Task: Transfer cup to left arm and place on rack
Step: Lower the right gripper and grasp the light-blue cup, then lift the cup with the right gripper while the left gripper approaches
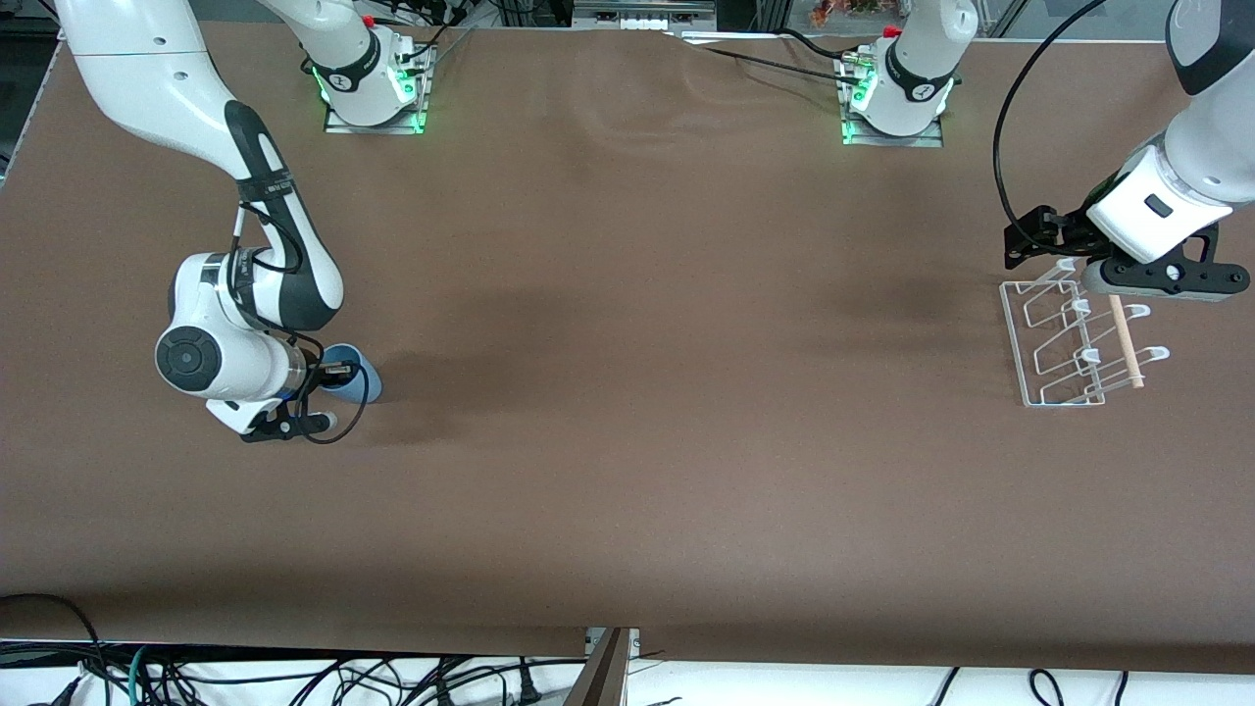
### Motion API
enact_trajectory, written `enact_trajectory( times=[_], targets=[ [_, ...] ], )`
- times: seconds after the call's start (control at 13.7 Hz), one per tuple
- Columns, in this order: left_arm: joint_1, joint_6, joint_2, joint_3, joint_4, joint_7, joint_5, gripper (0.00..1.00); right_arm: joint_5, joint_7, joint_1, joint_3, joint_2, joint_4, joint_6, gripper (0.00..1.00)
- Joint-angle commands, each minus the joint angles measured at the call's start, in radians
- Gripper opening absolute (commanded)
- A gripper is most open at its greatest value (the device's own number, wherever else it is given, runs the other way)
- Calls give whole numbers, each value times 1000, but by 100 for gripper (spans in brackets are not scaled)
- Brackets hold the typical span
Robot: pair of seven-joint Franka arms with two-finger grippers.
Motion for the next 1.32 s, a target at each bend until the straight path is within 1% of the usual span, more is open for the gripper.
enact_trajectory(
  times=[0.0, 0.15, 0.29, 0.37, 0.44, 0.51, 0.58, 0.73, 0.88, 0.95, 1.02, 1.1, 1.24],
  targets=[
    [0, -18, 0, -3, 16, -5, -3, 100, 14, 12, 6, 5, 4, 18, -16, 0],
    [0, -18, 0, -3, 16, -5, -3, 100, 15, 24, 35, 6, 1, 22, -41, 0],
    [0, -18, 0, -3, 15, -5, -3, 100, 15, 76, 63, 8, -8, 41, -105, 0],
    [0, -18, 0, -3, 16, -5, -4, 100, 15, 113, 77, 17, -9, 73, -155, 0],
    [0, -18, 0, -3, 16, -5, -7, 100, 38, 150, 83, 34, -11, 114, -200, 0],
    [0, -17, 3, -3, 16, 1, -7, 100, 93, 181, 83, 52, -11, 158, -245, 0],
    [-6, -18, 15, -3, 19, 7, -7, 100, 166, 208, 85, 61, -11, 208, -300, 0],
    [-4, -23, 34, -3, 45, 9, -15, 100, 332, 280, 97, 63, -9, 286, -383, 0],
    [-15, -27, 45, -6, 56, 9, -24, 100, 552, 328, 106, 63, -8, 302, -383, 0],
    [-20, -30, 46, -12, 55, 9, -65, 100, 657, 357, 126, 63, -8, 309, -382, 0],
    [-23, -47, 49, -14, 56, 12, -99, 100, 722, 415, 152, 63, -8, 318, -378, 0],
    [-32, -55, 57, -22, 58, 12, -125, 100, 759, 470, 183, 63, -5, 337, -365, 0],
    [-43, -57, 74, -34, 72, 27, -202, 100, 880, 628, 249, 63, 3, 352, -256, 0]
  ],
)
